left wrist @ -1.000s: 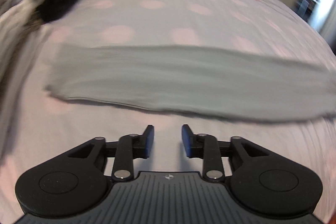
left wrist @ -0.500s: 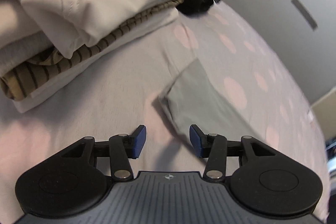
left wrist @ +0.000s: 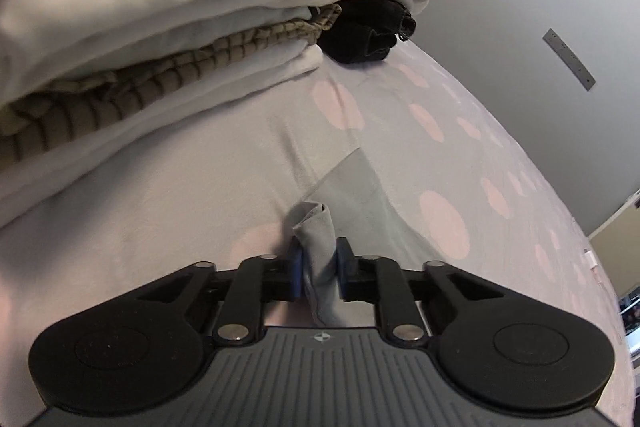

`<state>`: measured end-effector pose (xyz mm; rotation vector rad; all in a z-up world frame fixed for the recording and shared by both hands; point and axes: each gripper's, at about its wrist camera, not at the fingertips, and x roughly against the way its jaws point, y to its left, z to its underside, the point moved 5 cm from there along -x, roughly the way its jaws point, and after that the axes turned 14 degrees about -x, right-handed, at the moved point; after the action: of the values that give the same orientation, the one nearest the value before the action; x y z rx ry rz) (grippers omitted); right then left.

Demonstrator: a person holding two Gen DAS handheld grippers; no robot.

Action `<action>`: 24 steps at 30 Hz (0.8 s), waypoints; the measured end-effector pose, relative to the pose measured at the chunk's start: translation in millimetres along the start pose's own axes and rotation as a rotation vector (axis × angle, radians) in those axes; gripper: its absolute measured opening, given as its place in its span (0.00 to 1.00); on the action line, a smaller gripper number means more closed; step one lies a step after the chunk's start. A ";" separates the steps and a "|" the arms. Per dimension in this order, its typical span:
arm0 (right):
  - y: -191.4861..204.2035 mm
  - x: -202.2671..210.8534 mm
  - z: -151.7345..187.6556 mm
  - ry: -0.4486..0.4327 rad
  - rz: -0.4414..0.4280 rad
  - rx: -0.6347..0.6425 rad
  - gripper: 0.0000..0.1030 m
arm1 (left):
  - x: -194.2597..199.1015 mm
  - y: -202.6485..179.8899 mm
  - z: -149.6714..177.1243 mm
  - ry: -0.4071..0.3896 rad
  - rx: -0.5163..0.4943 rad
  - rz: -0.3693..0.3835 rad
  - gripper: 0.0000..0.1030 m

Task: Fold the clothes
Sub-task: 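Grasp the end of the light grey strip with the left gripper and lift, then fold the strip end over onto the strip and open the left gripper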

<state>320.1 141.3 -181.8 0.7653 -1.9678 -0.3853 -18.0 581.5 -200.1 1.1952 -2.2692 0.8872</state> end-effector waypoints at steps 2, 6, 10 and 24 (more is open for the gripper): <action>9.6 -1.4 7.9 0.006 0.004 0.012 0.31 | 1.5 -2.7 -1.2 -0.010 -0.020 0.006 0.15; 20.8 -9.0 10.8 -0.004 0.041 0.044 0.31 | 17.8 -20.2 -5.1 -0.066 -0.101 0.036 0.15; 29.9 -13.5 14.5 -0.003 0.061 0.070 0.31 | 43.7 -58.0 -8.3 -0.133 -0.215 0.108 0.14; 44.0 -4.7 28.9 0.002 0.011 0.066 0.31 | 77.8 -180.2 103.9 -0.049 -0.860 0.306 0.14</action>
<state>281.0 176.2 -174.9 0.7957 -1.9900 -0.3145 83.8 387.5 -163.9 0.4904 -2.4776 -0.0830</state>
